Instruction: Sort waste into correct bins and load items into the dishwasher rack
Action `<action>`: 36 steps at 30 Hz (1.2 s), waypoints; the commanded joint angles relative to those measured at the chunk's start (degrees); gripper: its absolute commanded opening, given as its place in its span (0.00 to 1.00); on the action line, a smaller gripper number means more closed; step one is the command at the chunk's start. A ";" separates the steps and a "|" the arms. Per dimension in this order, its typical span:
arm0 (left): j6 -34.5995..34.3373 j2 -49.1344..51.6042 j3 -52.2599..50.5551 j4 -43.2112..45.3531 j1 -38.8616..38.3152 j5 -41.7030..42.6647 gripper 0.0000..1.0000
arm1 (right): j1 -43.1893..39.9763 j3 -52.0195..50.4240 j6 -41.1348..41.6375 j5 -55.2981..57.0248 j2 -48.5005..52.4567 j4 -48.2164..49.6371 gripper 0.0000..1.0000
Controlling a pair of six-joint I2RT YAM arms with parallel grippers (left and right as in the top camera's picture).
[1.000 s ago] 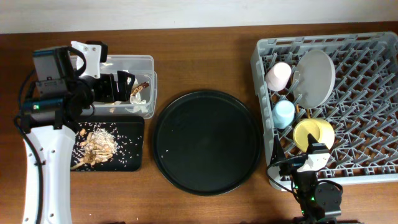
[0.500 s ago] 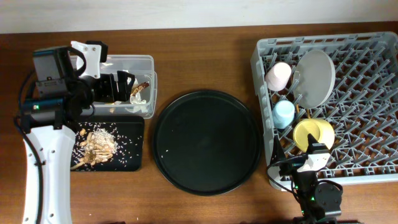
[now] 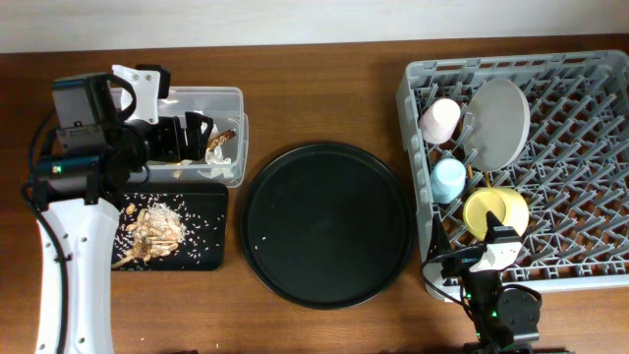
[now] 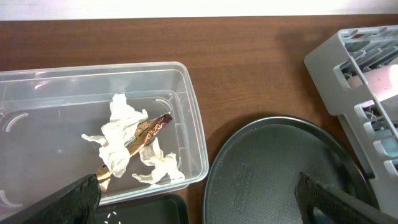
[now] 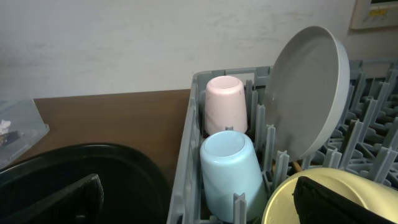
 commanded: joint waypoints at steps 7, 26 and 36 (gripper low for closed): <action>0.68 -10.43 0.79 -0.11 -3.04 -0.02 0.99 | -0.48 -0.28 0.48 -0.52 -0.42 -0.20 0.98; 0.70 -48.92 -26.14 0.87 -15.78 -1.73 0.99 | -0.48 -0.28 0.46 -0.52 -0.42 -0.20 0.98; 0.70 -69.26 -67.41 46.62 -13.62 -1.95 0.99 | -0.48 -0.28 0.48 -0.52 -0.42 -0.20 0.98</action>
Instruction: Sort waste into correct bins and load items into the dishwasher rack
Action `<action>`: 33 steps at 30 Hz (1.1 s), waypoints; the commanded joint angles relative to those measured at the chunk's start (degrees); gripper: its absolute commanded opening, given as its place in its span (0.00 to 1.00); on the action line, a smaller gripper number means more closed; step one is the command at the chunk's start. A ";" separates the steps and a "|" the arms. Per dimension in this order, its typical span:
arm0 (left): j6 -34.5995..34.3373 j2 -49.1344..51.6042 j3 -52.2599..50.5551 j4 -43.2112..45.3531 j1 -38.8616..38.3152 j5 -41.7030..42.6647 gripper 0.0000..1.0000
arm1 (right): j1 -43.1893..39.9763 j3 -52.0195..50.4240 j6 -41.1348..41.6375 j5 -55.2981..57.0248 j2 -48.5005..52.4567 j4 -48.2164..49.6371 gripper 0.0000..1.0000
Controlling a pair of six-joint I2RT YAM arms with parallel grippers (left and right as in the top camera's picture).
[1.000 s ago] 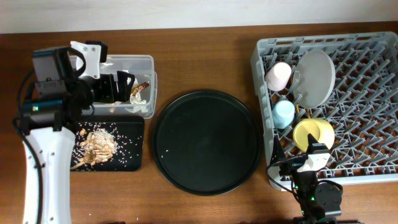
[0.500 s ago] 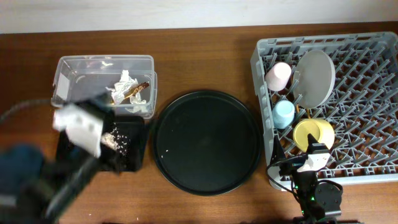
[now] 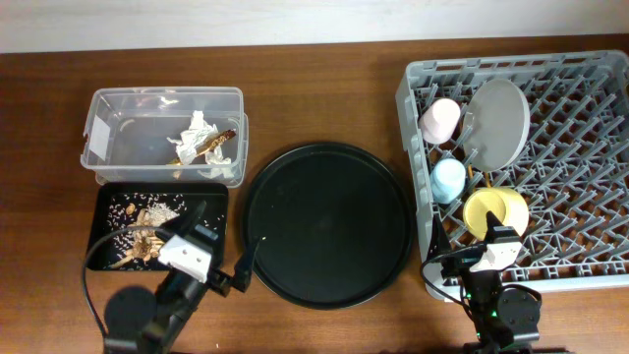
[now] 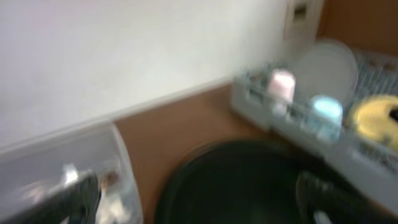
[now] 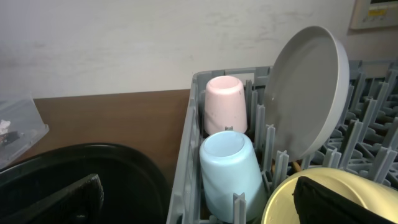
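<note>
The clear waste bin (image 3: pixel 96 138) holds crumpled tissue and a brown wrapper (image 3: pixel 203 144). Beside it, a small black tray (image 3: pixel 218 197) carries food scraps (image 3: pixel 147 231). The round black tray (image 3: pixel 326 224) is bare. In the grey dishwasher rack (image 3: pixel 580 147) stand a pink cup (image 3: pixel 439 119), a blue cup (image 3: pixel 448 179), a grey plate (image 3: pixel 496 123) and a yellow bowl (image 3: pixel 494 209). My left gripper (image 3: pixel 236 272) is open and empty, low at the table's front between the two black trays. My right gripper (image 5: pixel 199 205) is open and empty at the rack's front left corner.
The left wrist view is blurred, showing the wall, the bin's corner (image 4: pixel 93 180) and the rack (image 4: pixel 311 106) in the distance. Bare wooden table (image 3: pixel 324 88) lies behind the round tray.
My left arm was over the clear bin with its open gripper above the tissue and wrapper. It now sits at the table's front edge, gripper still open. The right arm has not moved.
</note>
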 commanded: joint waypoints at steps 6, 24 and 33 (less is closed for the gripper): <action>0.50 -13.00 -20.79 24.48 2.97 -3.30 0.99 | -0.44 -0.28 0.44 -0.55 -0.42 -0.17 0.98; 0.52 -17.22 -23.93 7.50 6.51 -20.85 0.99 | -0.44 -0.28 0.42 -0.55 -0.42 -0.17 0.98; 0.48 -17.22 -23.93 7.50 7.98 -21.22 0.99 | -0.44 -0.28 0.42 -0.55 -0.42 -0.17 0.98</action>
